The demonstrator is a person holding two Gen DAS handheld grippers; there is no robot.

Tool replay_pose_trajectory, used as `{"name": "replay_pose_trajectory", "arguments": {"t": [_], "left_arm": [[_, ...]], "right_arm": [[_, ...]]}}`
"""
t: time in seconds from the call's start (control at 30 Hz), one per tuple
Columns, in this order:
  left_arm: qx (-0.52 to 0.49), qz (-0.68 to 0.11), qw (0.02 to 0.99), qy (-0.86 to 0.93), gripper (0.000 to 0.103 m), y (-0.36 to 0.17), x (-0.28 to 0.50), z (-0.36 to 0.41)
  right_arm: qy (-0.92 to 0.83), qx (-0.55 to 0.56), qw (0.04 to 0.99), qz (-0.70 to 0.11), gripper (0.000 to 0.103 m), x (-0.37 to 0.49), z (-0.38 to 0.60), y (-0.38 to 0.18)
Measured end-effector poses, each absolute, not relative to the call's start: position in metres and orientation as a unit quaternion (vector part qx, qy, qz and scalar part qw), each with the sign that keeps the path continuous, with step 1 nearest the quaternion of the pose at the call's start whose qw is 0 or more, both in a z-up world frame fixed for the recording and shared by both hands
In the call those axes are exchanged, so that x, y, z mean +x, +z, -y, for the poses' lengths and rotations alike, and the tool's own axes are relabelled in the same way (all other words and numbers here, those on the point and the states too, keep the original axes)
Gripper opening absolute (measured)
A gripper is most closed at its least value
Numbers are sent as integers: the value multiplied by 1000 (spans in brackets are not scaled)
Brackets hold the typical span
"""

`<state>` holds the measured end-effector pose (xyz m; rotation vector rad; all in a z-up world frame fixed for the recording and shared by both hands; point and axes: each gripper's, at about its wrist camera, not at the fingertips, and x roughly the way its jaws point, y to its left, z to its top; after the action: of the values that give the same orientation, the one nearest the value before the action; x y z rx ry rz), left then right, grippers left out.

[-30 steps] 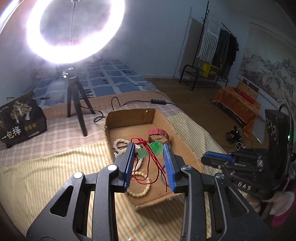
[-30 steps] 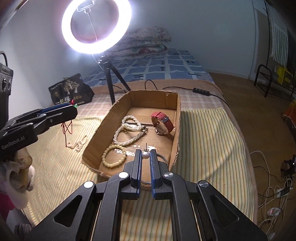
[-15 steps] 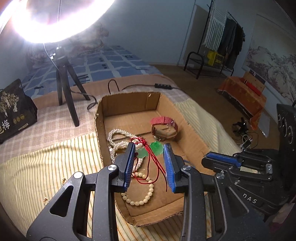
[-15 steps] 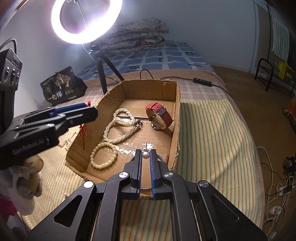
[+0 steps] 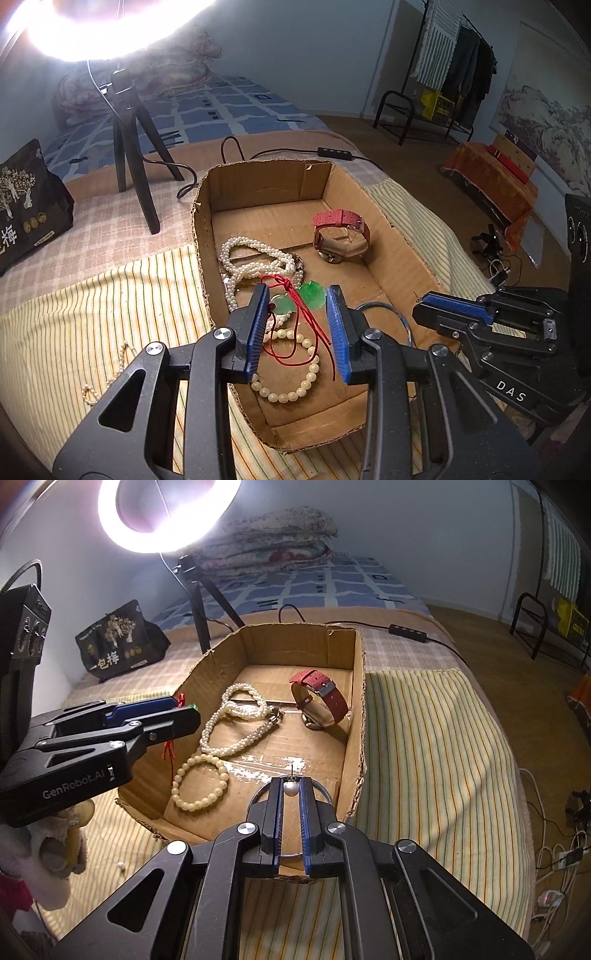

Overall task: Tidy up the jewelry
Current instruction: 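Open both tools to drop the pendant and earring into the box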

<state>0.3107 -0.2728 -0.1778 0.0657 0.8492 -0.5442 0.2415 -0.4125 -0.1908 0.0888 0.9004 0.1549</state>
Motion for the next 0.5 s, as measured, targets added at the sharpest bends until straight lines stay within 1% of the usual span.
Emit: {"name": "replay_pose_trajectory", "arguments": {"t": [0.17,0.2,0.27,0.3,0.33,0.47,0.5], "left_arm": [[34,-411,873,-261,33,-178,310,274],[34,-411,873,-260,39,-177,310,274],[33,-409,874,-260,48,-176,309,273],[32,-407,875,-259,49,-175,308,272],[32,-407,876,-258,49,-175,308,272],[29,-405,877,-257,49,-171,307,268],[29,-405,877,-256,49,-170,307,267]], "right_arm": [[76,41,895,-437,7,241,411,-192],[74,39,895,-438,8,241,411,-192],[72,36,895,-438,22,240,410,-192],[72,34,896,-437,32,239,410,-191],[70,33,897,-435,34,238,409,-190],[67,30,898,-434,35,235,409,-188],[65,29,898,-434,38,234,410,-187]]}}
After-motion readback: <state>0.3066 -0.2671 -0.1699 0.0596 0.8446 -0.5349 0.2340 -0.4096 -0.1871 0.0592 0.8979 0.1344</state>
